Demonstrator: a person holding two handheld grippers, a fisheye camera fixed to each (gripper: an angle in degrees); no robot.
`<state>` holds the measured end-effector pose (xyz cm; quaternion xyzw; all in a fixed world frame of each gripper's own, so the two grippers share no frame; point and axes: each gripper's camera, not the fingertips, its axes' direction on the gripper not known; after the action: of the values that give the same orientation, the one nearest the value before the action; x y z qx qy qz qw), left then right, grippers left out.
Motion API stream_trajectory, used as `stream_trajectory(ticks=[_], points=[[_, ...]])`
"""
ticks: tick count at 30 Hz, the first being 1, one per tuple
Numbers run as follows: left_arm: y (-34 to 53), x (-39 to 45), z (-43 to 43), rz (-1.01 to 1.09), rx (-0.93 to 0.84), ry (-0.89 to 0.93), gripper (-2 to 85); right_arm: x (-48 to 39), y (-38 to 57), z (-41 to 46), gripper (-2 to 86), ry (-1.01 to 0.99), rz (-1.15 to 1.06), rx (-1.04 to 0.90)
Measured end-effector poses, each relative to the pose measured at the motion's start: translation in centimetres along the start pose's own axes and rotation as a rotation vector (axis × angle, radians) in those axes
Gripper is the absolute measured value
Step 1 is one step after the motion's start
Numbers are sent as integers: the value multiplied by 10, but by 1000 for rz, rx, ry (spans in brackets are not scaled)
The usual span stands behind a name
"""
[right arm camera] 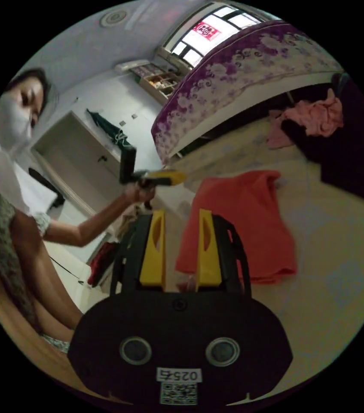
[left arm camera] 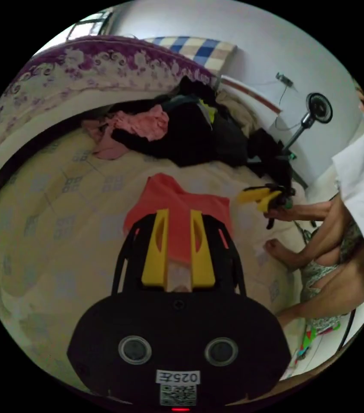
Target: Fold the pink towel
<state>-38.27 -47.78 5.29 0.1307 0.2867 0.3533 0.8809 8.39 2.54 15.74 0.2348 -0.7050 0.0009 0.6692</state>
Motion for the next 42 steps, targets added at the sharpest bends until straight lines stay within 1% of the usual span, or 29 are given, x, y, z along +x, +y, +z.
stream_trajectory(ticks=[1,2,3,4,5,6,8,9,11,12,14,15,16,18,20,22,23,25,26,27,28,29,32,34,35,37,38,40,42], points=[[-15,-12,29,16,-97,-20,31,2,1,9,27,75,55,-64],[-20,-19,46,20,-163,-36,31,6,2,14,7,145,90,-107],[-27,-31,79,28,-268,-78,37,17,5,25,0,303,104,-189],[-32,-41,93,52,-244,-69,47,23,9,24,-4,341,18,-170],[-35,-48,96,41,-226,-57,58,26,9,17,-5,343,8,-144],[-41,-65,99,-10,-255,-57,80,32,2,5,-7,324,42,-161],[-45,-81,93,-20,-266,-24,82,41,-14,-16,-6,281,92,-215],[-43,-88,83,-18,-255,-53,75,49,-22,-34,-4,223,137,-204],[-37,-99,62,-51,-211,-114,64,58,-28,-71,4,93,213,-111],[-30,-112,49,-95,-182,-124,60,59,-28,-96,29,11,242,-54],[-19,-138,36,-146,-138,11,61,54,-22,-120,101,-81,272,-19],[-13,-160,33,-194,-107,128,66,52,-14,-124,171,-132,324,-55],[-7,-181,32,-245,-63,197,80,54,-4,-120,251,-213,431,-127],[-4,-207,35,-275,-65,209,90,55,15,-119,253,-319,518,-156],[-7,-226,43,-277,-120,214,94,60,28,-121,267,-251,605,-95],[-16,-242,58,-272,-143,329,90,71,27,-117,260,-262,624,-53],[-18,-243,64,-264,-156,339,84,73,24,-116,255,-260,623,-41],[-21,-239,91,-203,-315,313,56,70,4,-109,223,-205,546,-60],[-20,-238,95,-196,-338,309,47,69,-1,-105,186,-182,527,-92],[-17,-240,92,-226,-306,295,28,70,-10,-95,112,-126,519,-213],[-10,-242,86,-283,-279,299,12,75,-17,-89,63,-111,540,-346],[-4,-241,83,-303,-267,299,6,77,-20,-89,38,-130,538,-378],[40,-222,65,-379,-246,242,-6,90,-23,-118,30,-208,507,-482],[91,-201,49,-572,-221,304,-6,103,-23,-167,27,-202,492,-492],[104,-190,44,-593,-202,327,-6,106,-24,-180,26,-197,479,-486],[145,-127,35,-615,-135,326,-3,110,-29,-215,24,-230,443,-520],[153,-110,35,-628,-123,314,-2,109,-30,-218,24,-248,426,-551],[179,-54,36,-686,-35,227,-1,97,-22,-215,29,-219,355,-678],[197,-26,32,-765,56,183,3,83,-11,-213,40,-161,326,-695]])
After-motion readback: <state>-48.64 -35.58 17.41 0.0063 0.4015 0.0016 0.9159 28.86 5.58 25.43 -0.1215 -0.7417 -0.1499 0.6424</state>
